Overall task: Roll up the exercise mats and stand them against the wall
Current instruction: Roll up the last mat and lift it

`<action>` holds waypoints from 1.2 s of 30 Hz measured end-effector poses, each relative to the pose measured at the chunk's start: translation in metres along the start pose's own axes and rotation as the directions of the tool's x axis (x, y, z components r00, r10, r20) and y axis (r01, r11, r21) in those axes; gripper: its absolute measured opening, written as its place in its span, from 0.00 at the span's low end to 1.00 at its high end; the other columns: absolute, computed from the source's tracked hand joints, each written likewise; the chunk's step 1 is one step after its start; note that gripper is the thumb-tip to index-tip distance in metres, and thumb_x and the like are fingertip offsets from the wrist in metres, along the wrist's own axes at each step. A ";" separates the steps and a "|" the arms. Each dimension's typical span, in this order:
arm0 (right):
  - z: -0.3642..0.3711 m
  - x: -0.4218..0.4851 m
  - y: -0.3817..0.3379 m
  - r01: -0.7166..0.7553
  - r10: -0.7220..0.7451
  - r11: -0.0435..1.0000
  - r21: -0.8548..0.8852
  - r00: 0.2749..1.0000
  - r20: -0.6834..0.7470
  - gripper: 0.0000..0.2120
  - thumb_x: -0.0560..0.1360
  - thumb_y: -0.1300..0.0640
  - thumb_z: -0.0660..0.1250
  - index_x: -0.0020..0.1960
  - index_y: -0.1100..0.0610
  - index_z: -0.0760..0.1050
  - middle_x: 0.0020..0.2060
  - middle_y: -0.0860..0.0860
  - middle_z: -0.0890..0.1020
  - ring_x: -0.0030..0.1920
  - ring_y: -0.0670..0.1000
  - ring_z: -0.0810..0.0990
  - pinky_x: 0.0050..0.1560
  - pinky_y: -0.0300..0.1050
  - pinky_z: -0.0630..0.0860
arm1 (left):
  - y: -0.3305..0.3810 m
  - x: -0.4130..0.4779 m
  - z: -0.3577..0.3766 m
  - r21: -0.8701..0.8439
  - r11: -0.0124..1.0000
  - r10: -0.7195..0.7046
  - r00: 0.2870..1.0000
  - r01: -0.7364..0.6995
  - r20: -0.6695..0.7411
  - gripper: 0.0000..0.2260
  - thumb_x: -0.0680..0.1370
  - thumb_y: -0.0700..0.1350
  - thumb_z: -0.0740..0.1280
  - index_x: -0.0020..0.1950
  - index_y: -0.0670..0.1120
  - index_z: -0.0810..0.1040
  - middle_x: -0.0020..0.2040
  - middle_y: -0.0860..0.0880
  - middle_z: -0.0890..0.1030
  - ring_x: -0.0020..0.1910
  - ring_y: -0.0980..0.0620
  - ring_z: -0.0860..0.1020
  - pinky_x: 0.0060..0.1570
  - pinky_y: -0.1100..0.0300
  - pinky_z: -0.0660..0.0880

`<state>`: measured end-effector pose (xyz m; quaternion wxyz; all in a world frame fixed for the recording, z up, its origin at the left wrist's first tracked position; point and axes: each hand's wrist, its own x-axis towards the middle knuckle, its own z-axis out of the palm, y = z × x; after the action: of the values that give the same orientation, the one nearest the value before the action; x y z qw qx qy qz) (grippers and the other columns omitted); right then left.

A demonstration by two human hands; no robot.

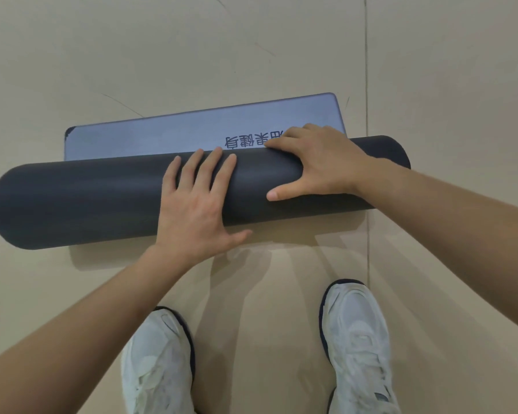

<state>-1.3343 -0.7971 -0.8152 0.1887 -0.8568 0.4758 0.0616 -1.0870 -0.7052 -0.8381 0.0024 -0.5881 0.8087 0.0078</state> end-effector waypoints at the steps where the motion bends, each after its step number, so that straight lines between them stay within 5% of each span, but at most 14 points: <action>1: 0.001 -0.002 -0.001 -0.002 0.001 1.000 -0.023 0.998 -0.058 0.46 0.66 0.18 0.58 0.76 0.45 0.69 0.65 0.47 0.77 0.61 0.55 0.74 0.61 0.54 0.71 | -0.002 0.004 0.000 -0.006 1.000 0.003 1.000 -0.003 -0.010 0.55 0.63 0.72 0.72 0.83 0.46 0.61 0.80 0.42 0.66 0.79 0.37 0.65 0.79 0.38 0.56; 7: 0.035 -0.029 -0.010 0.064 -0.157 0.975 -0.213 0.877 -0.455 0.40 0.73 0.30 0.68 0.72 0.58 0.75 0.67 0.60 0.78 0.65 0.64 0.77 0.65 0.62 0.71 | -0.014 0.031 -0.008 -0.016 1.000 0.011 1.000 -0.011 -0.022 0.52 0.64 0.75 0.69 0.80 0.48 0.64 0.77 0.45 0.71 0.74 0.40 0.70 0.75 0.41 0.61; 14: 0.031 -0.016 -0.012 -0.035 -0.051 0.924 -0.380 0.976 -0.213 0.62 0.63 0.27 0.76 0.83 0.56 0.52 0.79 0.64 0.62 0.78 0.69 0.60 0.77 0.74 0.53 | -0.029 0.063 -0.022 -0.037 0.997 0.065 0.996 -0.063 0.068 0.51 0.65 0.77 0.63 0.81 0.49 0.64 0.76 0.46 0.72 0.71 0.41 0.72 0.72 0.43 0.64; 17: 0.024 -0.002 -0.004 -0.043 -0.026 0.923 -0.382 0.984 -0.174 0.64 0.62 0.26 0.75 0.83 0.54 0.48 0.79 0.63 0.61 0.78 0.68 0.60 0.77 0.73 0.54 | -0.032 0.064 -0.022 0.018 0.986 0.168 0.984 -0.168 -0.052 0.45 0.68 0.72 0.65 0.77 0.47 0.70 0.73 0.45 0.76 0.69 0.40 0.74 0.73 0.41 0.64; 20: 0.014 0.010 0.005 -0.021 -0.039 0.928 -0.372 0.987 -0.155 0.62 0.63 0.24 0.72 0.83 0.53 0.48 0.77 0.62 0.63 0.76 0.66 0.63 0.77 0.68 0.58 | -0.027 0.054 -0.012 0.100 0.968 0.242 0.961 -0.230 -0.131 0.43 0.70 0.69 0.67 0.78 0.45 0.70 0.76 0.41 0.73 0.74 0.37 0.71 0.74 0.37 0.62; 25: -0.019 0.038 0.014 0.022 -0.035 0.960 -0.279 0.999 -0.041 0.60 0.62 0.24 0.74 0.82 0.51 0.53 0.74 0.57 0.69 0.70 0.61 0.70 0.70 0.59 0.67 | -0.027 0.067 -0.004 0.192 0.973 0.127 0.992 -0.128 0.016 0.57 0.66 0.78 0.63 0.85 0.49 0.50 0.83 0.36 0.57 0.79 0.29 0.59 0.78 0.31 0.53; 31: -0.034 0.054 0.014 0.019 -0.022 0.977 -0.212 1.000 -0.013 0.54 0.61 0.28 0.77 0.79 0.48 0.59 0.62 0.53 0.76 0.59 0.56 0.76 0.52 0.51 0.72 | -0.038 0.088 -0.006 0.155 0.980 0.126 0.992 -0.122 -0.016 0.55 0.63 0.70 0.75 0.83 0.51 0.57 0.75 0.37 0.69 0.69 0.33 0.71 0.67 0.37 0.67; 36: -0.031 0.024 -0.007 0.004 -0.007 0.985 -0.172 1.000 -0.018 0.50 0.63 0.30 0.77 0.77 0.47 0.61 0.57 0.52 0.78 0.54 0.55 0.77 0.47 0.49 0.72 | -0.034 0.063 -0.011 0.124 0.981 0.159 0.985 -0.150 -0.069 0.52 0.65 0.68 0.75 0.83 0.50 0.61 0.73 0.38 0.72 0.67 0.34 0.73 0.65 0.39 0.67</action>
<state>-1.3178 -0.8251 -0.7918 0.1099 -0.8717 0.4682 0.0941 -1.0740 -0.7754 -0.8278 0.0048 -0.5222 0.8505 -0.0630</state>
